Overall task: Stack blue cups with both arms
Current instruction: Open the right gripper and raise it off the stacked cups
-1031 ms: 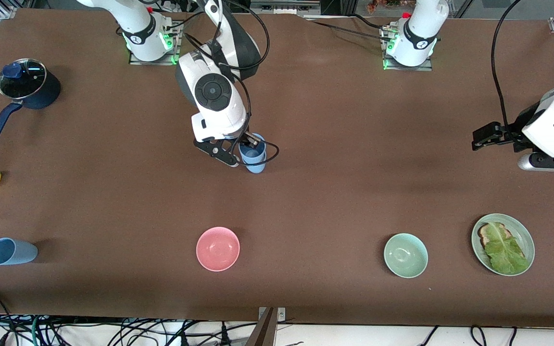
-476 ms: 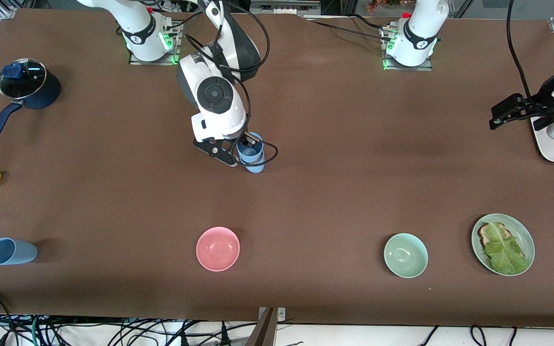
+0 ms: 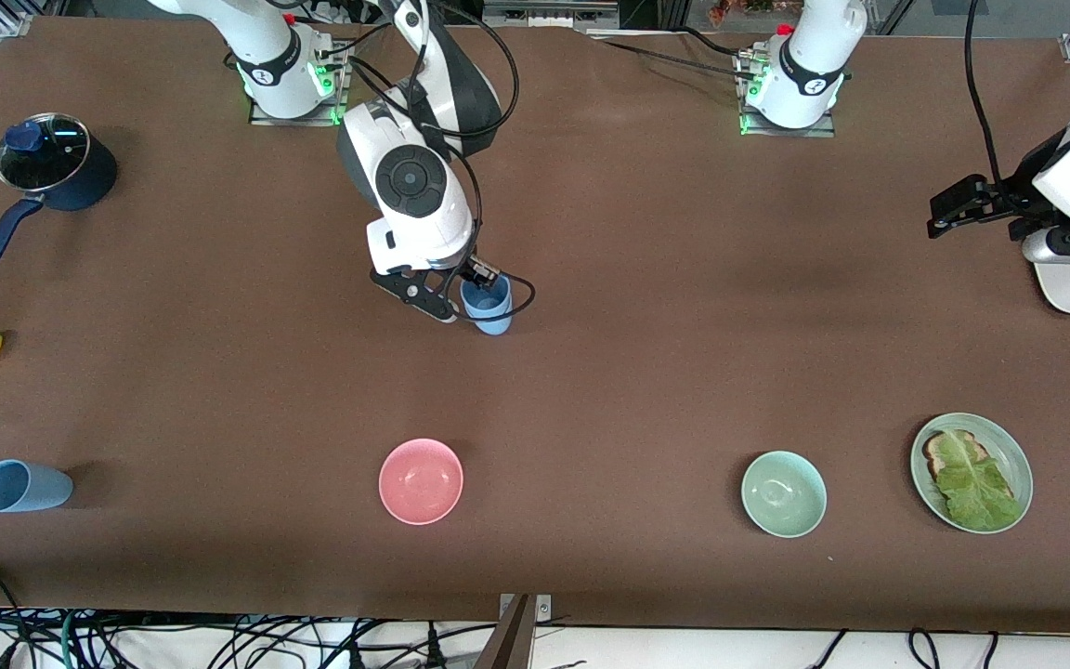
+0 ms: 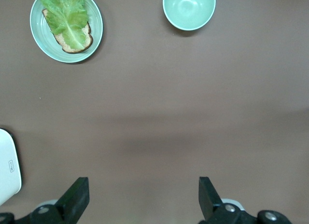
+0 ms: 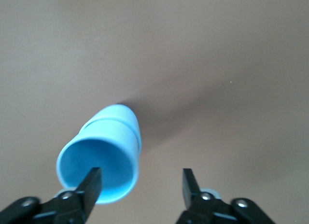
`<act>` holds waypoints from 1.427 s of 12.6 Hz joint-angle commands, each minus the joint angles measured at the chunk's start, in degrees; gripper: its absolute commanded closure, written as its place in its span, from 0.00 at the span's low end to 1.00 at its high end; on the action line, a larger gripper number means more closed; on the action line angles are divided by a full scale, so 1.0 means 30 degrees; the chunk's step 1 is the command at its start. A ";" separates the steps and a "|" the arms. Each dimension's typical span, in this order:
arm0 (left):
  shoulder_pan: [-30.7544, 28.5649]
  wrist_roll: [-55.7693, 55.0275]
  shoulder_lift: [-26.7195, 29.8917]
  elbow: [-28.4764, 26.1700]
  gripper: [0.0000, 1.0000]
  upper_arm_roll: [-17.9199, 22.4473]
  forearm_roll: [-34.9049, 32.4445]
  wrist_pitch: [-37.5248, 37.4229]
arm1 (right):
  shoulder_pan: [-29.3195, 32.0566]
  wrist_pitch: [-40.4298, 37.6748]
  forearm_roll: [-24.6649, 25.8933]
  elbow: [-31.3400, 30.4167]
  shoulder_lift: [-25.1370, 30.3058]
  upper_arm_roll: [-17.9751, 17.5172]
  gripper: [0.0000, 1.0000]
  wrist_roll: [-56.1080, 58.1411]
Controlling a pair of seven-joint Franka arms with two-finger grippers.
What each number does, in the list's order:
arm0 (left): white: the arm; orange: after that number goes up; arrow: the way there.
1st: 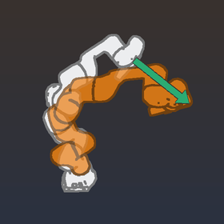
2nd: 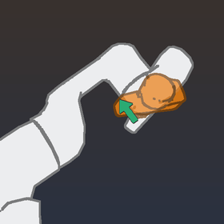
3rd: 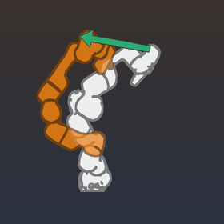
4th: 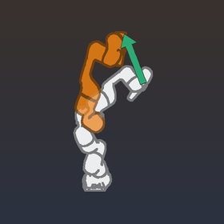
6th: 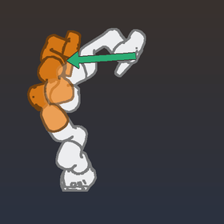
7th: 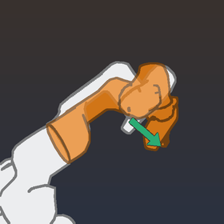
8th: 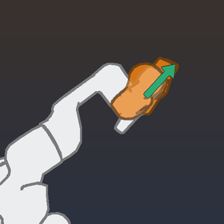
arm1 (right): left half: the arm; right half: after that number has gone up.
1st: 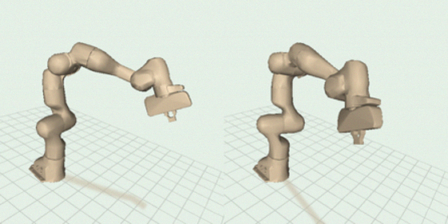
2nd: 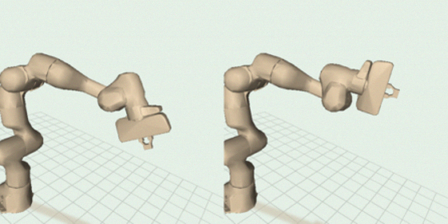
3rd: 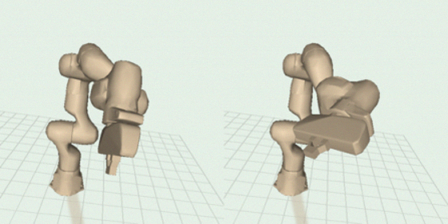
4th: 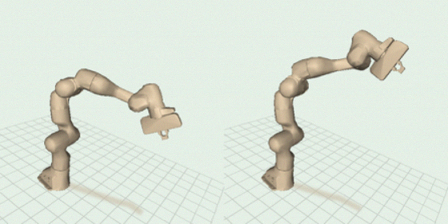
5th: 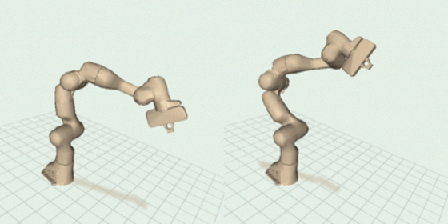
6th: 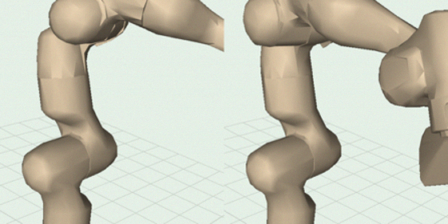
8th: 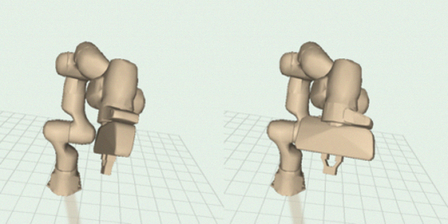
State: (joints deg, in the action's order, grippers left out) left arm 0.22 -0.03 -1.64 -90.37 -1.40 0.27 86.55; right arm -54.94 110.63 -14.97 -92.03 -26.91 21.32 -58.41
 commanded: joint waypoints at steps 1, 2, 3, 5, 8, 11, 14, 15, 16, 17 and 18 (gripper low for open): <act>-0.0746 0.2378 0.0633 -0.0755 0.00 -0.0090 0.0874 0.0241 | -0.0145 -0.1244 0.0273 0.0061 0.1408 0.1151 0.00 0.1558; -0.0689 0.2297 0.0604 -0.0668 0.00 -0.0090 0.0878 0.0211 | -0.0145 -0.2064 0.0243 0.0207 0.1935 0.1823 0.00 0.2932; -0.0660 0.2296 0.0604 -0.0638 0.00 -0.0061 0.0878 0.0182 | -0.0145 -0.3087 0.0243 0.0440 0.2375 0.2671 0.00 0.4367; -0.0660 0.2296 0.0574 -0.0667 0.00 -0.0061 0.0878 0.0123 | -0.0145 -0.4965 0.0097 0.0851 0.3312 0.4313 0.00 0.6977; -0.0601 0.2296 0.0575 -0.0668 0.00 -0.0061 0.0878 -0.0196 | -0.0145 -0.6782 0.0301 0.1174 0.4573 0.6452 0.00 1.0549; -0.0454 0.2296 0.0662 -0.0755 0.00 -0.0061 0.0673 -0.0463 | 0.0348 -0.8629 0.0331 0.2606 0.4723 0.8245 0.00 1.3982; -0.0396 0.2209 0.1069 -0.1308 0.00 -0.0061 0.0673 -0.0639 | 0.4378 -0.9684 0.2259 0.4361 0.4753 0.5361 0.00 1.6965; -0.0396 0.1918 0.1130 -0.1515 0.00 -0.0090 0.0673 -0.0639 | 0.6107 -1.0095 0.2584 0.4601 0.4782 0.3721 0.00 1.7704; -0.0367 0.1829 0.1131 -0.1517 0.00 -0.0090 0.0673 -0.0639 | 0.7923 -0.9896 0.2732 0.4719 0.5159 0.1994 0.00 1.7769; -0.0366 0.1828 0.1102 -0.1517 0.00 -0.0090 0.0644 -0.0668 | 1.0116 -0.9836 0.2704 0.4720 0.5482 0.0091 0.00 1.7770; -0.0366 0.1799 0.1015 -0.1459 0.00 -0.0119 0.0672 -0.0871 | 1.2168 -0.9952 0.2907 0.4546 0.6007 -0.1958 0.00 1.7770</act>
State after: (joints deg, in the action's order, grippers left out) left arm -1.06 5.54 -0.09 -93.21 -1.69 1.65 84.50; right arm -28.37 82.34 -7.56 -78.63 -11.79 25.17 -6.14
